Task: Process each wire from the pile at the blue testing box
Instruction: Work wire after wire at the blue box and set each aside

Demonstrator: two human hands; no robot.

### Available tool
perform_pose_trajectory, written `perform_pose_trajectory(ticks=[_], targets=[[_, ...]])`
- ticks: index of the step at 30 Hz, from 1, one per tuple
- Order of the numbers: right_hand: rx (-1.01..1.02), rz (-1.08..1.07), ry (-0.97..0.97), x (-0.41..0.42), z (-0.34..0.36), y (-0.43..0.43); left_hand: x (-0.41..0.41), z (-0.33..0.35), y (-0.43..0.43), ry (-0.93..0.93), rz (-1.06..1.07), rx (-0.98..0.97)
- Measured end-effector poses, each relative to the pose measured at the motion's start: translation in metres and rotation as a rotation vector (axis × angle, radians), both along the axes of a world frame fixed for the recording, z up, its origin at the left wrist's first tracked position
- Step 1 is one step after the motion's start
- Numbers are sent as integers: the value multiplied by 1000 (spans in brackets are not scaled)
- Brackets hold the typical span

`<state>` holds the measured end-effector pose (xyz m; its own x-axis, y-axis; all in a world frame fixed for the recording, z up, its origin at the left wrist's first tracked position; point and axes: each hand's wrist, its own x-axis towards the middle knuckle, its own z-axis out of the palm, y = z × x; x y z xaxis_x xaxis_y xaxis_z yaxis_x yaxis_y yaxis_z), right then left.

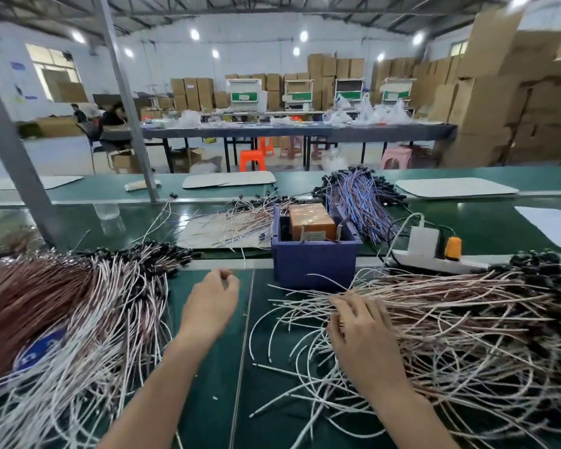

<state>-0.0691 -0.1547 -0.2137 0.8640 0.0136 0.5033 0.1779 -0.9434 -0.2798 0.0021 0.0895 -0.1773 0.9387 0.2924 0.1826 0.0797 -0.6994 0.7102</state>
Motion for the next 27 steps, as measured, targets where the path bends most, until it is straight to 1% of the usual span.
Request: perform_pose_trajectory(ticks=[2,3,5,7,11,12,14,17,21,23,24,27], targets=[[-6,12,46,2,-8,2,5,3,31,113,89,389],[-12,16,50,3,-11,1,7,2,45,175,128,521],[-12,17,40,4,-12,0,10,-2,66,289,202,638],[8,9,16,5,-13,0,10,-6,77,321,247,652],[31,2,-22,7,-16,-1,14,-10,84,288,278,567],[34,2,-24,6,-17,-1,15,-9,86,288,281,507],[42,5,-29,6,-18,-1,17,-5,92,241,293,307],[44,12,-47,6,-19,-1,13,8,92,25,307,20],[75,23,-43,5,-17,0,3,42,69,-247,199,-175],[102,49,-115,1,-12,1,-5,65,51,-366,77,-231],[110,64,-171,-1,-8,3,-9,76,40,-417,-4,-224],[109,55,-379,-6,18,17,-28,98,2,-492,-285,-73]])
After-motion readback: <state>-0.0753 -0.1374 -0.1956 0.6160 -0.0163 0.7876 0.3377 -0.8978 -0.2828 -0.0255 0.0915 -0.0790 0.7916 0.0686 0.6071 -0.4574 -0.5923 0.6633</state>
